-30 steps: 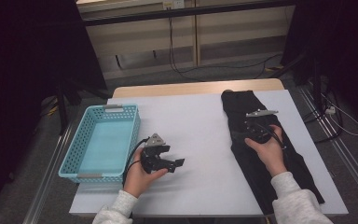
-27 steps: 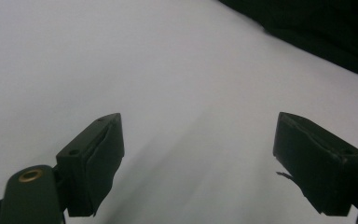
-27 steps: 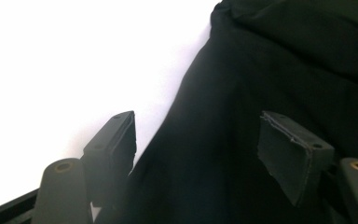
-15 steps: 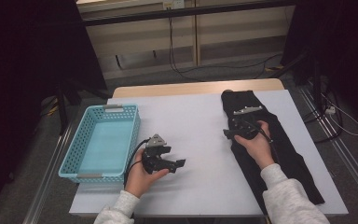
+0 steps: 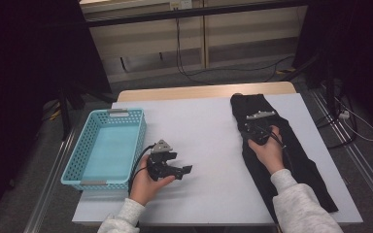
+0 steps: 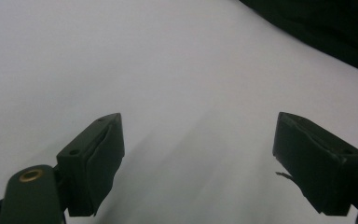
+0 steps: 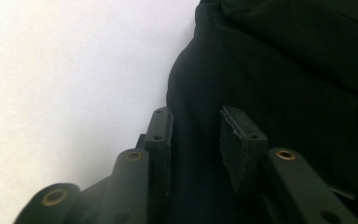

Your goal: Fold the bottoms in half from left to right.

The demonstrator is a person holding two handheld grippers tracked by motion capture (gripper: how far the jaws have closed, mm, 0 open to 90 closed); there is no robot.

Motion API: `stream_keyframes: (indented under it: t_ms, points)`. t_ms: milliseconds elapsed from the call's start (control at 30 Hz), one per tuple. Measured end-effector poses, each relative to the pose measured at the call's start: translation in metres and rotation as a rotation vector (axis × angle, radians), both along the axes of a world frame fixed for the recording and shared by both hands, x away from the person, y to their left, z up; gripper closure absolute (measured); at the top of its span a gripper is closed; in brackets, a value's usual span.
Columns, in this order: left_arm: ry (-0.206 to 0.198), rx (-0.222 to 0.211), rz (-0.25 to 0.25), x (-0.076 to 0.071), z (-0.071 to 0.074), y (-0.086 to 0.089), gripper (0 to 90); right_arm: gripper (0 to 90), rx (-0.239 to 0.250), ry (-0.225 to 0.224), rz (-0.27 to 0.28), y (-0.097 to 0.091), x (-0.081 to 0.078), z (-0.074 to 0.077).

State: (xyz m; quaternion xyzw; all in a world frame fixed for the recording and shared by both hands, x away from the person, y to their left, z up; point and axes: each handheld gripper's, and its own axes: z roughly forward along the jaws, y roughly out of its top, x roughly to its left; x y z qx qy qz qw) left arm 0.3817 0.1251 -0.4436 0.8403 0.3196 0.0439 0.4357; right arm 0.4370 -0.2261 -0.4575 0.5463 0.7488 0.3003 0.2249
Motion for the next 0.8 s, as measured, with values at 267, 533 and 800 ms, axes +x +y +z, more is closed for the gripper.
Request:
stream_keyframes:
  t_ms: [267,533,800]
  points:
    - [-0.003,-0.002,0.0,0.0,0.0,-0.001,16.4,82.1,0.04,-0.024,-0.008,-0.009,-0.002,-0.003]
    - [-0.004,-0.003,0.008,0.001,0.001,0.001,16.4,84.0,0.078,-0.023,0.01,-0.014,-0.001,-0.002]
    - [0.0,0.001,0.005,0.003,-0.001,-0.001,16.5,85.4,0.087,-0.012,0.049,-0.013,-0.002,0.0]
